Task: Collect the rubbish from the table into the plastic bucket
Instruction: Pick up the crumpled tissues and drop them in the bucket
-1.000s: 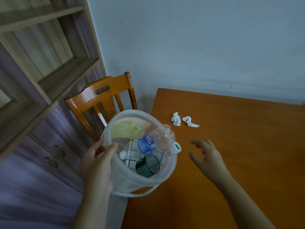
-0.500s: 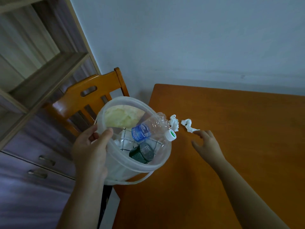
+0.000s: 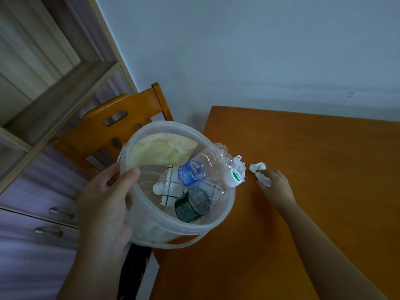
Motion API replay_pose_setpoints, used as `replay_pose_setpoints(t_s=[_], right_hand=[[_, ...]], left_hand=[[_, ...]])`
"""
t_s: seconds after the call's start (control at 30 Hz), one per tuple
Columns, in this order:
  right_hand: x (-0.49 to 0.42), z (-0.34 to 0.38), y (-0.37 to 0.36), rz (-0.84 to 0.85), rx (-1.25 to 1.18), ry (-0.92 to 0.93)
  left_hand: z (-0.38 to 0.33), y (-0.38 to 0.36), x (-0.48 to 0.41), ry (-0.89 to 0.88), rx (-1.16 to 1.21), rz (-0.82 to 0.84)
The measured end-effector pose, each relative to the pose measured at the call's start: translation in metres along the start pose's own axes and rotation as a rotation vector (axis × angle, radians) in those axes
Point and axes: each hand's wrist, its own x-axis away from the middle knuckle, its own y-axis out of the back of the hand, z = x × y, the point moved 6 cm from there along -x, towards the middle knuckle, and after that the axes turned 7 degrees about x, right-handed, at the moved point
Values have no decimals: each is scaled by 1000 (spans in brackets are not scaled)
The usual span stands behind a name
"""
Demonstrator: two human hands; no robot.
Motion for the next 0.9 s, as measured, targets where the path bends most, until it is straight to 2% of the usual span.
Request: replay_pose_setpoints(t_s=[0.3,0.57,0.9], right_hand=[[19,-9,-12,-76,50,23],[83,-26,-15,-51,78,28],[167,-17,9,-205,-160,-78]], left_hand=[[2,5,0,20,-7,5],[-2,18,20,36,46,59],[5,61,42,60,100,105]])
